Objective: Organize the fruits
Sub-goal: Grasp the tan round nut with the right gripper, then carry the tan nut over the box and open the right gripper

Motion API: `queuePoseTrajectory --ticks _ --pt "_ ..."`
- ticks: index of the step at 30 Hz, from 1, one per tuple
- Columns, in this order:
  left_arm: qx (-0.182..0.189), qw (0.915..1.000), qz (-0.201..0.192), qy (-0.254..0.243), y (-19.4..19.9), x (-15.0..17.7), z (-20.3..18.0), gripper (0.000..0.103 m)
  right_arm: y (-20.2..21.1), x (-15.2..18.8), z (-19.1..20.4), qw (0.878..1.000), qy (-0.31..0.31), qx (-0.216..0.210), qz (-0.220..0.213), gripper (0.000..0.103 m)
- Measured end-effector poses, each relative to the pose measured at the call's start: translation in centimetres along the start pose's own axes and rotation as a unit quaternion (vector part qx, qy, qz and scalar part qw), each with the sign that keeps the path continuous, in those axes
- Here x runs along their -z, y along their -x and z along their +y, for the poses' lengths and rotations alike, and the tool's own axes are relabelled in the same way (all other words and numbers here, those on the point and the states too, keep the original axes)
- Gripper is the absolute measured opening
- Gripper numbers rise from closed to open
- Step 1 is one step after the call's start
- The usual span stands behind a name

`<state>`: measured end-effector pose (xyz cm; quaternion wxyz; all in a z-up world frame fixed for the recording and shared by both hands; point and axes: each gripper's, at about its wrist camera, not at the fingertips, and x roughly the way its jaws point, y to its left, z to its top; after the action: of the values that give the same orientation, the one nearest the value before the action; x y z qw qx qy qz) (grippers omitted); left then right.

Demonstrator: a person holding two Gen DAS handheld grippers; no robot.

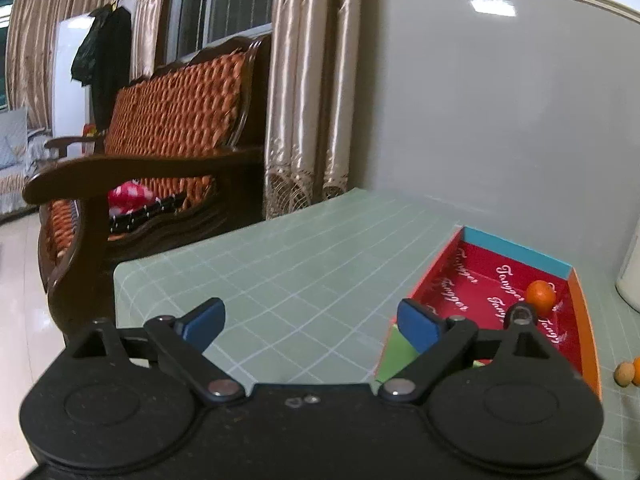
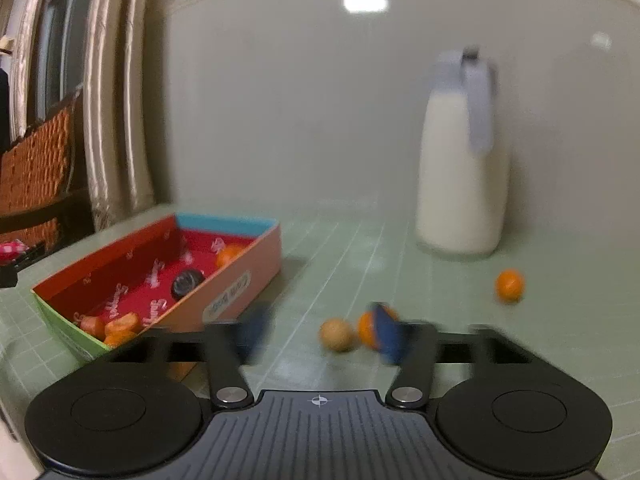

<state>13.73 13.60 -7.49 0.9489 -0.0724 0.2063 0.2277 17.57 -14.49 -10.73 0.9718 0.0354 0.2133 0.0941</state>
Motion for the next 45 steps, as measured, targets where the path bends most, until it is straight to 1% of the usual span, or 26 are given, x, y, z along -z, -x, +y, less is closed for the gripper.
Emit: queuePoseTrajectory --ticks 2,5,9,15,19,22,23,24,31,34,37,38,41,43,45 --pt "-0.001 1.0000 0.004 0.002 -0.1 0.0 0.1 0.087 -1.2 -0.2 -0.2 1.000 -0.013 0.007 0.014 0.049" --pt "-0.001 1.0000 0.008 0.000 -0.3 0.1 0.2 0.087 -2.1 -0.2 -0.1 1.000 -0.011 0.011 0.021 0.049" --pt "0.000 0.9999 0.009 -0.006 -0.3 0.3 0.0 0.087 -3.8 -0.3 -0.5 0.999 -0.023 -0.002 0.044 0.049" --pt "-0.006 0.9999 0.012 0.001 -0.6 0.2 0.4 0.088 -5.2 -0.5 -1.0 0.998 -0.031 -0.004 0.058 0.041" --pt "-0.006 0.9998 0.018 0.005 -0.7 0.2 0.6 0.088 -5.9 -0.6 -1.4 0.997 -0.035 0.005 0.065 0.039" --pt "-0.007 0.9998 0.015 0.006 -0.6 0.2 0.6 0.088 -6.8 -0.6 -1.7 0.995 -0.040 0.008 0.091 0.038" --pt "-0.008 0.9998 0.015 0.006 -0.7 0.1 0.5 0.088 -7.2 -0.5 -1.9 0.994 -0.048 0.004 0.097 0.036" --pt "-0.009 0.9998 0.014 0.006 -0.7 0.1 0.5 0.088 -7.2 -0.5 -2.2 0.994 -0.057 0.001 0.097 0.026" --pt "-0.019 0.9997 0.012 0.011 -0.6 0.2 0.8 0.089 -7.1 -0.5 -2.6 0.993 -0.065 -0.003 0.096 0.025" --pt "-0.025 0.9995 0.012 0.015 -0.6 0.1 1.0 0.089 -6.6 -0.6 -2.5 0.994 -0.070 -0.009 0.085 0.025" --pt "-0.032 0.9991 0.013 0.023 -0.6 0.0 1.5 0.089 -5.6 -0.9 -1.9 0.995 -0.069 -0.028 0.059 0.025" --pt "-0.035 0.9989 0.013 0.027 -0.6 0.0 1.7 0.089 -5.0 -1.1 -1.6 0.996 -0.070 -0.044 0.043 0.025" --pt "-0.046 0.9982 0.016 0.035 -0.7 0.0 2.2 0.090 -3.5 -1.9 0.2 0.996 -0.046 -0.070 0.006 0.025" --pt "-0.053 0.9976 0.020 0.041 -0.8 0.0 2.7 0.090 -2.8 -2.3 1.5 0.996 -0.029 -0.087 -0.009 0.025" --pt "-0.057 0.9968 0.026 0.049 -1.0 -0.1 3.3 0.090 -2.5 -2.6 3.0 0.994 -0.016 -0.108 -0.013 0.025"
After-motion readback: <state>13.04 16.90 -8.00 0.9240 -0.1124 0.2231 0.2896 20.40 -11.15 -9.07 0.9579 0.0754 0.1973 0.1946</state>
